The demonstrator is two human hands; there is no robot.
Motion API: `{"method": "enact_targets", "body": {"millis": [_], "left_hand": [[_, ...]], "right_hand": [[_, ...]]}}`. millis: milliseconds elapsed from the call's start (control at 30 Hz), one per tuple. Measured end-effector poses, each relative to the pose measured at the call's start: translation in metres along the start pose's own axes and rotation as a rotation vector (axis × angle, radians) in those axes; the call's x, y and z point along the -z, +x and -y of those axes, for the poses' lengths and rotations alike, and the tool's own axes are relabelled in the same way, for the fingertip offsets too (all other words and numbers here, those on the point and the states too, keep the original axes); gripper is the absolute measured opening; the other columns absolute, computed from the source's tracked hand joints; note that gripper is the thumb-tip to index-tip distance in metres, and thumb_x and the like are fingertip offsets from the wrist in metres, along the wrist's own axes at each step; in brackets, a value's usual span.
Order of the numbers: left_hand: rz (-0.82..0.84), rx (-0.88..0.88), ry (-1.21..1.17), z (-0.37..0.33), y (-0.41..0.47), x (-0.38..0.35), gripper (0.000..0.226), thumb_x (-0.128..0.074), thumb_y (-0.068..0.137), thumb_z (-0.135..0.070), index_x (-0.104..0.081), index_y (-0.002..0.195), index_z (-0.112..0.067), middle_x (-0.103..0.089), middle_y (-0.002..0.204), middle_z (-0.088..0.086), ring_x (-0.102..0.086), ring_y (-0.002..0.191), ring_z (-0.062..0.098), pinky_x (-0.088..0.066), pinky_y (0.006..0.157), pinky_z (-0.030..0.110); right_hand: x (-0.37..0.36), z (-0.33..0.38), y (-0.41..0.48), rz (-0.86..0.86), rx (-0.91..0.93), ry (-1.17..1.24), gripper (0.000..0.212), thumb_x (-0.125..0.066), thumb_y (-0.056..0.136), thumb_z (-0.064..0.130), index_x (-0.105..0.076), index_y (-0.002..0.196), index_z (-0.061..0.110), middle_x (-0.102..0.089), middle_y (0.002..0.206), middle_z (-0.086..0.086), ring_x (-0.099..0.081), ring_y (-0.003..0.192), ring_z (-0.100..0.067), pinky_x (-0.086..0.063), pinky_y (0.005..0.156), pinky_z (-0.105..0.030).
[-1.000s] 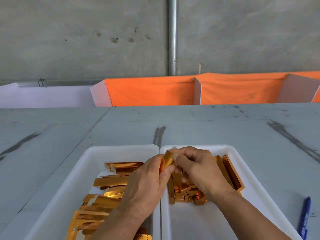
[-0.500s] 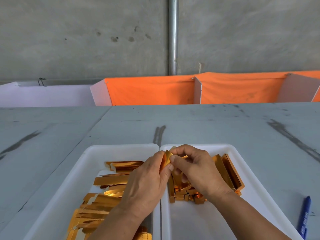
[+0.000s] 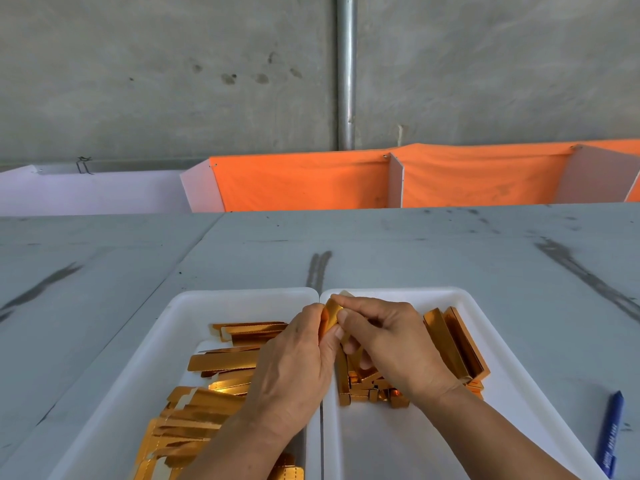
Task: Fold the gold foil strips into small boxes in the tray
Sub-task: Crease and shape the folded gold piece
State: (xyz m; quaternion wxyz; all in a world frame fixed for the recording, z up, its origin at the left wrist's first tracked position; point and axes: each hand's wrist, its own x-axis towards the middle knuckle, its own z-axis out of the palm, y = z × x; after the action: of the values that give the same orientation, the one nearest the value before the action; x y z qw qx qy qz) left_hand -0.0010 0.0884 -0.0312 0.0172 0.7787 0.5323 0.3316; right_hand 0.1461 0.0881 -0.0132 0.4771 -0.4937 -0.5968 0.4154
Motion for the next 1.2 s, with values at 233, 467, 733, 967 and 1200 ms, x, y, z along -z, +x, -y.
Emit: {"method": "enact_targets", "body": {"millis": [233, 467, 733, 967, 1200], "left_hand": [[-0.024, -0.019, -0.023, 0.0019, -0.0012, -0.0020, 0.058, -0.016, 0.085, -0.062, -0.042, 0.125, -0.030, -0.051, 0.085, -0.018, -0.055, 0.070, 0.001, -0.038, 0.056, 0.008], [-0.032, -0.021, -0.040, 0.0015, 0.0002, -0.0019, 0.063, -0.017, 0.084, -0.062, -0.043, 0.129, -0.027, -0.055, 0.092, -0.016, -0.058, 0.077, 0.003, -0.049, 0.066, 0.015], [-0.045, -0.008, -0.030, 0.0009, 0.0006, -0.0014, 0.062, -0.016, 0.083, -0.063, -0.043, 0.127, -0.028, -0.052, 0.087, -0.018, -0.057, 0.074, 0.002, -0.047, 0.063, 0.011], [-0.041, -0.022, -0.024, -0.0020, 0.0001, -0.0010, 0.068, -0.011, 0.080, -0.068, -0.041, 0.129, -0.031, -0.050, 0.089, -0.021, -0.056, 0.077, 0.002, -0.040, 0.063, 0.007], [-0.038, 0.001, -0.023, 0.0019, -0.0001, -0.0009, 0.059, -0.017, 0.083, -0.064, -0.044, 0.123, -0.030, -0.052, 0.082, -0.017, -0.057, 0.071, 0.001, -0.047, 0.063, 0.012]], "right_hand": [[-0.0007, 0.0009, -0.0004, 0.018, -0.033, 0.060, 0.023, -0.061, 0.098, 0.022, -0.072, 0.114, 0.035, -0.070, 0.064, 0.001, -0.055, 0.047, -0.010, -0.051, 0.054, -0.019], [-0.0027, -0.0017, -0.0001, 0.012, -0.023, 0.035, 0.024, -0.059, 0.099, 0.023, -0.069, 0.112, 0.040, -0.068, 0.062, 0.003, -0.055, 0.046, -0.007, -0.049, 0.053, -0.019], [-0.0045, 0.0007, -0.0018, 0.016, -0.019, 0.054, 0.026, -0.058, 0.099, 0.022, -0.070, 0.106, 0.044, -0.069, 0.063, 0.004, -0.057, 0.048, -0.001, -0.049, 0.052, -0.017], [-0.0001, 0.0003, 0.0002, -0.047, 0.024, 0.007, 0.022, -0.056, 0.099, 0.028, -0.074, 0.105, 0.040, -0.070, 0.069, 0.008, -0.065, 0.063, -0.007, -0.051, 0.055, -0.018], [-0.0048, -0.0015, -0.0024, 0.001, 0.026, -0.004, 0.024, -0.058, 0.099, 0.022, -0.072, 0.110, 0.039, -0.068, 0.065, 0.020, -0.061, 0.056, 0.003, -0.046, 0.055, -0.010]]}}
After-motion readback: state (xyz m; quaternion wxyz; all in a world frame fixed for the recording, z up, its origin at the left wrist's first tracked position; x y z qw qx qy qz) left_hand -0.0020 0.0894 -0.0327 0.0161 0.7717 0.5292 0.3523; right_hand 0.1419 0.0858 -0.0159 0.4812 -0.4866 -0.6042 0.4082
